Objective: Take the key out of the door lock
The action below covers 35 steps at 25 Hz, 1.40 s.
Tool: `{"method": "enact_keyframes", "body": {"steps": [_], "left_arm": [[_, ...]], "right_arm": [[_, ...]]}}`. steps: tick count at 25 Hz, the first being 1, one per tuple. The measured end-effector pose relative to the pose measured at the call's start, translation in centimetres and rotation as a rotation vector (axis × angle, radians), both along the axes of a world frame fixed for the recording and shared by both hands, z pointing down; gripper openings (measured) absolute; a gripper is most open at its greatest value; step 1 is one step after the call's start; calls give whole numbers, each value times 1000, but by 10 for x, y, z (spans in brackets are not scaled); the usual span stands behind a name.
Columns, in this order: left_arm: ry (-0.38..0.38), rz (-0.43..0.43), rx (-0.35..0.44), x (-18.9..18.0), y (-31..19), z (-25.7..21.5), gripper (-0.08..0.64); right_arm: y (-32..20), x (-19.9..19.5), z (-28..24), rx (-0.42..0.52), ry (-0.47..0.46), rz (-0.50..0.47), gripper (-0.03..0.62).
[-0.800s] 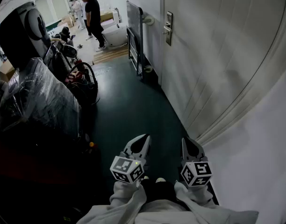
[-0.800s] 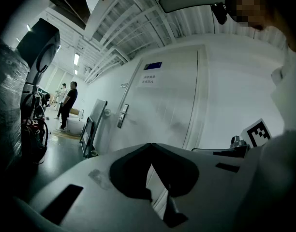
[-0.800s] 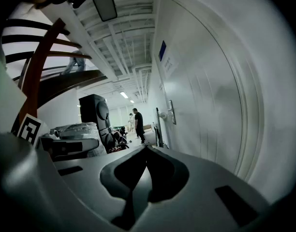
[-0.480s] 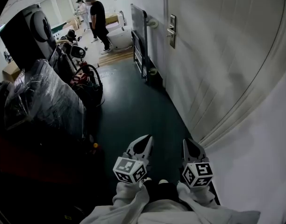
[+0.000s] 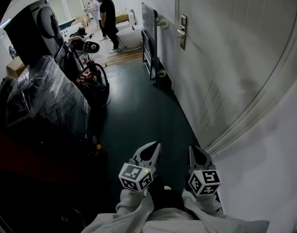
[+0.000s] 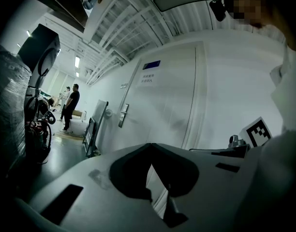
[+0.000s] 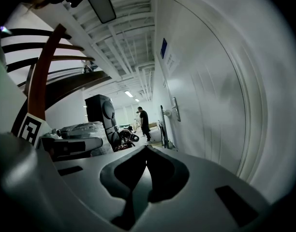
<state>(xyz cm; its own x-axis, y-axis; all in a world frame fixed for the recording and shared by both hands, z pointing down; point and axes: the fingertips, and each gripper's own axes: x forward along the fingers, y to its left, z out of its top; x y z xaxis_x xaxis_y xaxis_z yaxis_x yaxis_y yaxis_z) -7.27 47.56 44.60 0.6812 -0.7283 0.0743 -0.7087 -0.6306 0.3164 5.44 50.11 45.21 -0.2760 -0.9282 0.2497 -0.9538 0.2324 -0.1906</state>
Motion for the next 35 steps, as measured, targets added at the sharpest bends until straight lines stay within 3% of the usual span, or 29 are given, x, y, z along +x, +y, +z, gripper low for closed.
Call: {"method": "enact_keyframes", "body": {"steps": [15,35], "left_arm": [[-5,-17,3,7,-36,-1,13],[-27,-16,23,10,-206,-17,14]], "right_arm": [[-29,8,3,-1,-9,-12,52],[-193,15,-13,5,5,4,52]]}}
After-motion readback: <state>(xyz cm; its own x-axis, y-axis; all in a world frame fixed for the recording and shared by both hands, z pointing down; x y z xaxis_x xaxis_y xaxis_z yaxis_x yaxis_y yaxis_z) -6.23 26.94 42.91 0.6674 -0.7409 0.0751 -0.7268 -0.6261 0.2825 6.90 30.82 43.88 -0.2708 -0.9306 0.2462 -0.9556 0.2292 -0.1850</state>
